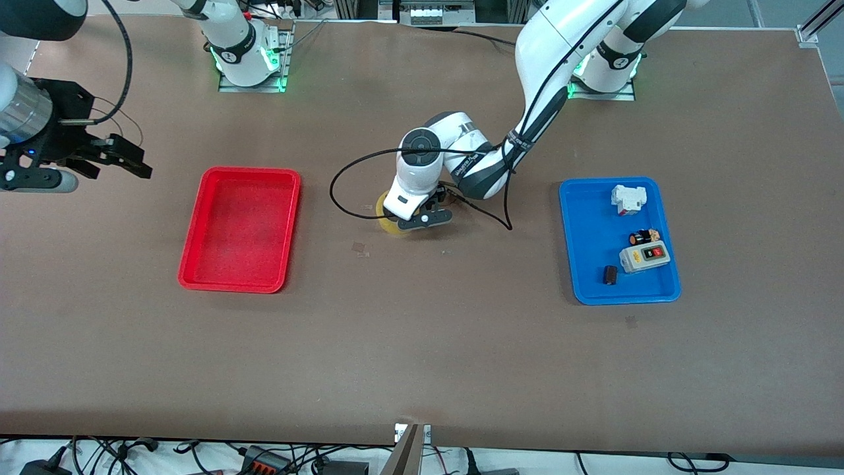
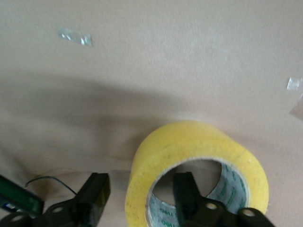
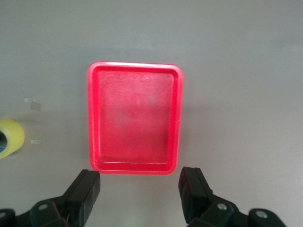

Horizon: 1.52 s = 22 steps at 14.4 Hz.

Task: Place and move tape with both arms
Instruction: 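Set the tape down with the left gripper while the right gripper approaches, then grasp the tape with the right gripper while the left gripper withdraws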

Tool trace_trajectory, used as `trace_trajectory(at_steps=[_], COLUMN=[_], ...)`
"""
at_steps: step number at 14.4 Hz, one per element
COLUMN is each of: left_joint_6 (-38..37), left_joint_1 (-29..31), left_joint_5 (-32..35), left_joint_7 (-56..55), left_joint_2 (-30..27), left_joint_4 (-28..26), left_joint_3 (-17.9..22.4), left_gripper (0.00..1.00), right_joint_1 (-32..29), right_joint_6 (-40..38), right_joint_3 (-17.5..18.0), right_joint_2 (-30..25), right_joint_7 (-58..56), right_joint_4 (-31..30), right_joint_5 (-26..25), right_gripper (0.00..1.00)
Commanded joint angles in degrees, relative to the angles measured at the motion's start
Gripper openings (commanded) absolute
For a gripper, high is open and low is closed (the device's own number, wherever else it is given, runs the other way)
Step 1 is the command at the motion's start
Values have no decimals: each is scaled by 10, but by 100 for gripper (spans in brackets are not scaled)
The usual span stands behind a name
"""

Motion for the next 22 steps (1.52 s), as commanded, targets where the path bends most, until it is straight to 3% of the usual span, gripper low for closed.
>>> trace_trajectory(at_steps=[1,4,7,11,14,19,22], left_joint_6=[-67,-119,-156,-258,-362,-502,-530], left_joint_1=[0,12,49,130,204,332,400], left_joint_5=[16,44,42,14,-2,-32,-31], left_joint_7=[-6,-4,7,63,138,330,413], left_joint_2=[-11,-22,-74,-154,-202,-282,-303], left_joint_4=[24,56,54,53,54,57,57], left_joint_3=[11,10,4,-28,-58,-60,-59], left_gripper=[100,100,100,100,100,100,100], right_joint_1=[37,85,133,192,234,289,317], right_joint_6=[7,21,28,107,172,292,355], right_joint_3=[0,0,-1,-1,-1,-1,-1], right_joint_2=[-2,11,30,56,93,186,237], right_joint_7=[25,67,89,161,189,233,277], right_joint_4=[-1,-2,-10,-51,-80,-98,-98], right_joint_5=[7,7,31,33,33,33,33], right_gripper=[98,98,98,98,98,98,98])
